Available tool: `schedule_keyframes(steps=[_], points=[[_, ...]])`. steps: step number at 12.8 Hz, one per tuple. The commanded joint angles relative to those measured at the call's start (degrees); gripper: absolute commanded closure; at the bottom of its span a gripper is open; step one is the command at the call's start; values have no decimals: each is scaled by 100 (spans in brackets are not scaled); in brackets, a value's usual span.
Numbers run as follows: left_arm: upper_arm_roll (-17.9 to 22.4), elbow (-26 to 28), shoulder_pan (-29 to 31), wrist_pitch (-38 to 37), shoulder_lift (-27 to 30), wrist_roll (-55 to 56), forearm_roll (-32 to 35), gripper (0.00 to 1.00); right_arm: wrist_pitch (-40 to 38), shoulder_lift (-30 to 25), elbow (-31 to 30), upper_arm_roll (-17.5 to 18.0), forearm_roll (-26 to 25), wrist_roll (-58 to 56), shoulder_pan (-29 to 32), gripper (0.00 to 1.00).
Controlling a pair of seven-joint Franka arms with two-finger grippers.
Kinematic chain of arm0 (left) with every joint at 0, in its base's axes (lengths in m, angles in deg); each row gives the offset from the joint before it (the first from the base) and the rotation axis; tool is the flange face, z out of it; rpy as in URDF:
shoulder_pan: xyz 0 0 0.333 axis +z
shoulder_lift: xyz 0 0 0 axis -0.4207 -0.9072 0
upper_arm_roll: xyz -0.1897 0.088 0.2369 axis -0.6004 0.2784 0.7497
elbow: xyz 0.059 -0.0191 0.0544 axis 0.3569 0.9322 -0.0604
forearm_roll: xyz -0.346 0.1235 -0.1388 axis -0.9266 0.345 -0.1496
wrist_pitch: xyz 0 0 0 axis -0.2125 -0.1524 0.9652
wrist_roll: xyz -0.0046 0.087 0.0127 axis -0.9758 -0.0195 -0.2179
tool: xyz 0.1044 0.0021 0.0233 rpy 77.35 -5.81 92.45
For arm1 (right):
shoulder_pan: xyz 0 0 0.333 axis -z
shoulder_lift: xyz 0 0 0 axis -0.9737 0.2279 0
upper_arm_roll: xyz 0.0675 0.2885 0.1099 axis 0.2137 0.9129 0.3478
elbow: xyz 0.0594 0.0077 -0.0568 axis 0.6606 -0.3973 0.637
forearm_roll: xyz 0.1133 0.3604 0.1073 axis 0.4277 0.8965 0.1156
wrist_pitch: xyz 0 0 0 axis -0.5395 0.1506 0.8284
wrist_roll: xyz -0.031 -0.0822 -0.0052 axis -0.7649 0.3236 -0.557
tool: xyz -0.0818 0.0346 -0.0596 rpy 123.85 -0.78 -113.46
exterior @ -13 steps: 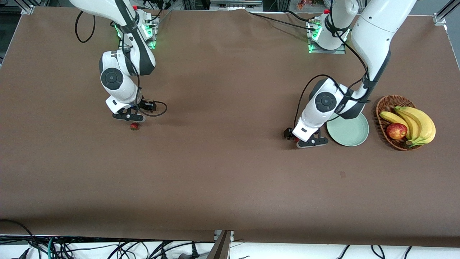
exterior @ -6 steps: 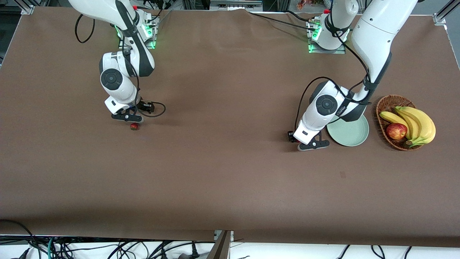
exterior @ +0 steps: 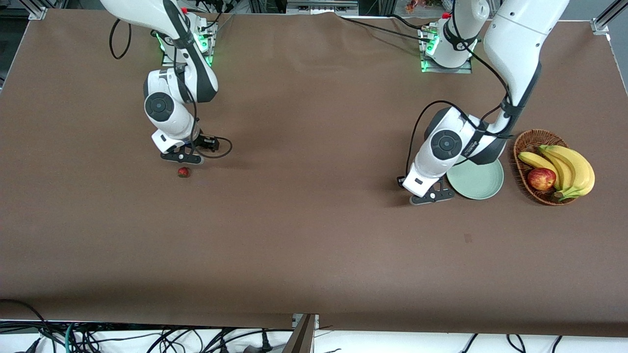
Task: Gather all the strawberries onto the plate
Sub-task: 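Lift the strawberry over the plate while the right gripper grasps another strawberry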
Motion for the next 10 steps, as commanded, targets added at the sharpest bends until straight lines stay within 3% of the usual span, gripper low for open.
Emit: schedule_keyframes(steps=[1,5,6,8,10], points=[[278,-518,40,-1154,498,-1194,-996,85,-3,-171,-196,48,95,53,28,28],[1437,-423,57,-1834,1114,-3372,-1650,85,14,-162,-222,57,95,-18,37,51],[1754,-258,57,-1826,1193,-3918,-1755,85,14,-162,-222,48,95,-18,37,63],[2220,42,57,-1660,1229,-4790,-1765,85,-12,-189,-187,48,95,-27,28,97],[2494,646,66,-899,1229,-5284,-1765,85,-38,-241,-73,91,95,26,19,100]])
